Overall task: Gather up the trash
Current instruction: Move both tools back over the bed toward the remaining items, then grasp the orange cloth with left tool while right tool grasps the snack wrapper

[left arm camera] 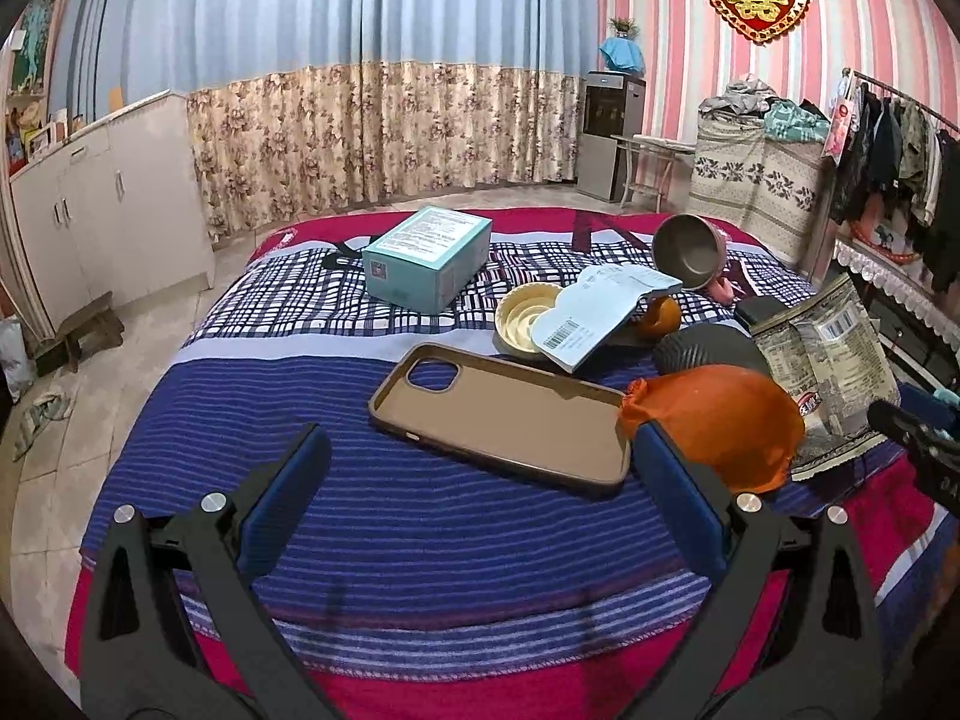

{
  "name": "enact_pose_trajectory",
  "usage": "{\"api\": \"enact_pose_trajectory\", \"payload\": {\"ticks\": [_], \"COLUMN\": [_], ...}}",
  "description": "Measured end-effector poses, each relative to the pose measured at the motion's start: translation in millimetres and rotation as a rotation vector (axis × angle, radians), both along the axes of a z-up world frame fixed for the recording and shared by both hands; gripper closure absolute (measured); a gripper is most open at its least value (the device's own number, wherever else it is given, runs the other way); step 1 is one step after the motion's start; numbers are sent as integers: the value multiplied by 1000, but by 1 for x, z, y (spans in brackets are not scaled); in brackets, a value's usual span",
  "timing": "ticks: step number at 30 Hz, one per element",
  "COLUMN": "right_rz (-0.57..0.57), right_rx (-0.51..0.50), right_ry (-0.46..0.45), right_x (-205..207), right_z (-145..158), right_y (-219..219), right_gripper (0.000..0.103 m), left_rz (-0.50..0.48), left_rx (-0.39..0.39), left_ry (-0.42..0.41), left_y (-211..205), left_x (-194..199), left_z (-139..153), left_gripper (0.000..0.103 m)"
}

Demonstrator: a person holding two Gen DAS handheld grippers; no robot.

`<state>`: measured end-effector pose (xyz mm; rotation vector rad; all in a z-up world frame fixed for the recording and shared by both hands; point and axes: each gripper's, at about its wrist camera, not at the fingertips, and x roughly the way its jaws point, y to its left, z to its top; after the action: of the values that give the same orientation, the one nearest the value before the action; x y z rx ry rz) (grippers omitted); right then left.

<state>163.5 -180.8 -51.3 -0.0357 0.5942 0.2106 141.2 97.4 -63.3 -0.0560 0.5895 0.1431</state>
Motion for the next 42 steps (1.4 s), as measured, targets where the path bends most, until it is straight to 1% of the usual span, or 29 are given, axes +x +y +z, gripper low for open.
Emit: {"api": "enact_pose_trajectory", "payload": {"ticks": [1, 3, 4, 5, 6, 7, 8, 10, 15, 18, 21, 24, 27, 29, 31, 35, 36, 37, 39, 41, 42], "right_rz": [11, 31, 45, 49, 58, 68, 74, 85, 88, 89, 80, 58, 41, 37, 32, 19, 19, 17, 15, 13, 12], "right_rx": [9, 22, 25, 24, 22, 24, 27, 26, 10, 14, 11, 26, 41, 38, 40, 63, 66, 68, 72, 69, 67], "right_ry": [0, -1, -2, -4, -5, -4, -4, -14, -51, -60, -66, -63, -61, -61, -60, -52, -51, -51, -51, -54, -56], "right_x": [2, 7, 8, 9, 11, 11, 10, 7, -4, -10, -13, -15, -15, -17, -18, -18, -18, -19, -21, -23, -23], "right_z": [1, 3, 3, 4, 4, 4, 5, 5, 11, 15, 17, 17, 18, 18, 17, 14, 14, 14, 14, 16, 16], "right_y": [2, 6, 8, 9, 11, 12, 10, 10, 6, 2, -3, -11, -16, -18, -20, -27, -27, -29, -30, -31, -31], "right_gripper": [57, 62, 70, 80, 85, 91, 94, 97, 99, 100, 100, 100, 100, 100, 100, 100, 100, 100, 100, 100, 100], "left_rz": [-2, -5, -8, -12, -14, -23, -35, -62, -129, -179, -229, -260, -285, -299, -324, -328, -328, -334, -335, -338, -339], "left_rx": [-1, -6, -10, -12, -13, -13, -15, -16, 9, 27, 70, 97, 112, 103, 77, 67, 64, 58, 52, 42, 39], "left_ry": [1, 5, 9, 12, 15, 18, 21, 28, 36, 69, 97, 106, 153, 170, 180, 171, 169, 171, 181, 178, 175], "left_y": [-1, -1, -2, -4, -5, -7, -11, -19, -48, -68, -85, -97, -105, -105, -105, -103, -103, -102, -102, -101, -101], "left_x": [0, 1, 2, 3, 3, 5, 7, 9, 19, 29, 40, 48, 58, 60, 60, 57, 57, 57, 58, 56, 55], "left_z": [0, -1, -2, -2, -3, -4, -4, -5, -9, -17, -21, -22, -29, -31, -32, -30, -30, -31, -32, -32, -31], "left_gripper": [5, 5, 6, 6, 6, 6, 6, 6, 6, 6, 6, 6, 6, 13, 23, 29, 35, 46, 50, 58, 64]}}
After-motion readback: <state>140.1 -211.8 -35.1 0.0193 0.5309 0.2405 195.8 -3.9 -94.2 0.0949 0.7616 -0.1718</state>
